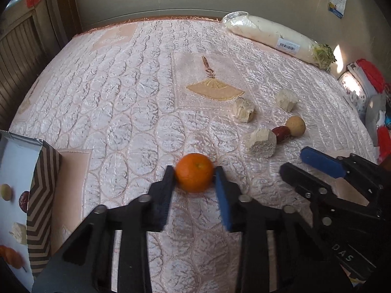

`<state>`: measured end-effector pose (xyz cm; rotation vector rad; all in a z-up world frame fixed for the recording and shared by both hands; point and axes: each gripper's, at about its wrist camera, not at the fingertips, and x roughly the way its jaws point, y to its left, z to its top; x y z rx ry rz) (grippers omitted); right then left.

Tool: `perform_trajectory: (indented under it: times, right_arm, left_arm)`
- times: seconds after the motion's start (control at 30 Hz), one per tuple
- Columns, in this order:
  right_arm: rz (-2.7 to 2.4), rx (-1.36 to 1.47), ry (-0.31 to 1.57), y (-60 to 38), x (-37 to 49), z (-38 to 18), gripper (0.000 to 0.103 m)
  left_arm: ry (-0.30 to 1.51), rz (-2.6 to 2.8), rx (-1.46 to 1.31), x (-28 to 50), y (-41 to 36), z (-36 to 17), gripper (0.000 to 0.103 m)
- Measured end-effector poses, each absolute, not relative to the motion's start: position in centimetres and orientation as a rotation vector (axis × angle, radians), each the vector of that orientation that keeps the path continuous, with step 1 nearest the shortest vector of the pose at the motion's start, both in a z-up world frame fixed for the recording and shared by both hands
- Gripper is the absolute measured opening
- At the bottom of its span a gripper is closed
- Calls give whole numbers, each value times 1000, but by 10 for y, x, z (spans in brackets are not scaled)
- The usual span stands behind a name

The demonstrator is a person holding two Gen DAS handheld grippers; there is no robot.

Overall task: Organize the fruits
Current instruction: 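Grasp the last orange with the left gripper while the right gripper grasps a tan cube, then carry the orange and tan cube into the white tray and release both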

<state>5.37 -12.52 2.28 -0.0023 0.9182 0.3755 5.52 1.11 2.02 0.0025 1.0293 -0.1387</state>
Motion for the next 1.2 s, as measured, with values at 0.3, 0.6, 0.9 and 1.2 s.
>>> perform_trajectory:
  times: [0.3, 0.6, 0.9, 1.2]
  right_arm:
    - [430, -2, 922, -100, 70, 18, 37]
    - [386, -33, 902, -85, 81, 15, 33]
    - [380, -14, 858, -92, 50, 32, 32]
    - [405, -33, 830, -73, 20, 46, 32]
  left_arm:
    - [1007, -99, -14, 43, 28, 28, 30]
    - [1012, -94, -24, 34, 33, 30, 30]
    - [992, -87, -31, 21, 39, 40, 30]
    - [948, -36, -26, 0, 61, 54, 30]
